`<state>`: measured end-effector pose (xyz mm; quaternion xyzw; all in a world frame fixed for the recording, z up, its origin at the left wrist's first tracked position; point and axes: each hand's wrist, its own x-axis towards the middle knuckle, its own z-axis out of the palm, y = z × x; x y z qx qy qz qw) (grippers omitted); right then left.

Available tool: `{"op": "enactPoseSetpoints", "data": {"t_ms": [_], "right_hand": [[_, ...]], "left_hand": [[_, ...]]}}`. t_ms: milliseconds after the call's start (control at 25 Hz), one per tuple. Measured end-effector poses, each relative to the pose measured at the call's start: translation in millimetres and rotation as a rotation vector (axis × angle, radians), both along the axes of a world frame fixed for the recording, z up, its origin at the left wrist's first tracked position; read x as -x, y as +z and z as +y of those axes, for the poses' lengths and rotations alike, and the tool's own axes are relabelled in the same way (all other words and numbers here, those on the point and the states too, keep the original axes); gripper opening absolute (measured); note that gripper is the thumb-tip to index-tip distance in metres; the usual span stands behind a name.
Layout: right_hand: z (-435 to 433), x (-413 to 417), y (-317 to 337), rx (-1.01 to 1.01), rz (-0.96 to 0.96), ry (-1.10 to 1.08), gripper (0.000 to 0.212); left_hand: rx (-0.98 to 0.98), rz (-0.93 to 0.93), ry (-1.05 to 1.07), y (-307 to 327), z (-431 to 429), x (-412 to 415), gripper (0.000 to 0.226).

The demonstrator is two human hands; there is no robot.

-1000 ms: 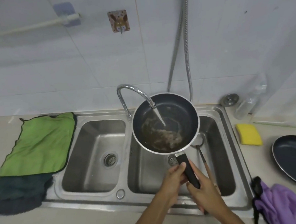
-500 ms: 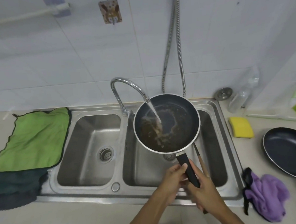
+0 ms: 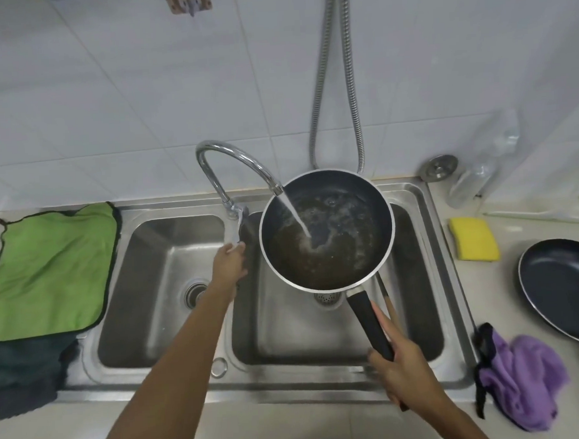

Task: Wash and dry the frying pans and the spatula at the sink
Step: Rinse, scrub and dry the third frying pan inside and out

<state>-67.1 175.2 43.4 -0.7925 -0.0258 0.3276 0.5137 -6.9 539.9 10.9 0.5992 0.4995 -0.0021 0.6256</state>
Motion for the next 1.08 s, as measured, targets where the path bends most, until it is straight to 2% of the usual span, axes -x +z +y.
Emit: {"op": "enactPoseSetpoints", "data": {"t_ms": [160, 240, 320, 440, 560, 640, 720, 760, 840, 1000, 1080], "right_hand": [[2, -1, -8, 0.039, 0.011, -0.018, 0.087], [1, -1, -16, 0.046, 0.004, -0.006, 0.088], [0, -2, -22, 0.050, -0.014, 0.001, 0.088], [-5, -3, -25, 0.076, -0.006, 0.009, 0.083], [-8, -1, -22, 0.082, -0.001, 0.021, 0.086], [-11, -1, -21, 0.122, -0.002, 0.032, 0.086], [-12, 1, -18, 0.141, -0.015, 0.034, 0.087], [-13, 4, -17, 0.138, -0.034, 0.039, 0.088], [-15, 10, -16, 0.143, -0.085, 0.050, 0.089], [-13, 29, -11, 0.177, -0.168, 0.055, 0.085], [-9, 41, -5, 0.160, -0.158, 0.050, 0.083]], "left_hand": [[0.175, -0.062, 0.208, 2, 6, -34, 0.023], [0.169, -0.114, 0.330, 5, 10, -39, 0.016], [0.103, -0.183, 0.337, 16, 12, -50, 0.015], [0.006, -0.232, 0.159, 49, 14, -77, 0.023], [-0.011, -0.234, 0.042, 70, 12, -82, 0.021], [-0.052, -0.217, -0.033, 67, 0, -56, 0.010], [-0.047, -0.247, -0.057, 55, -37, -9, 0.014], [-0.042, -0.246, -0.050, 44, -62, 16, 0.005], [-0.035, -0.160, -0.118, 21, -123, 62, 0.021], [0.212, 0.006, -0.418, 0, -219, 111, 0.021], [0.339, 0.016, -0.468, 1, -233, 109, 0.037]]}}
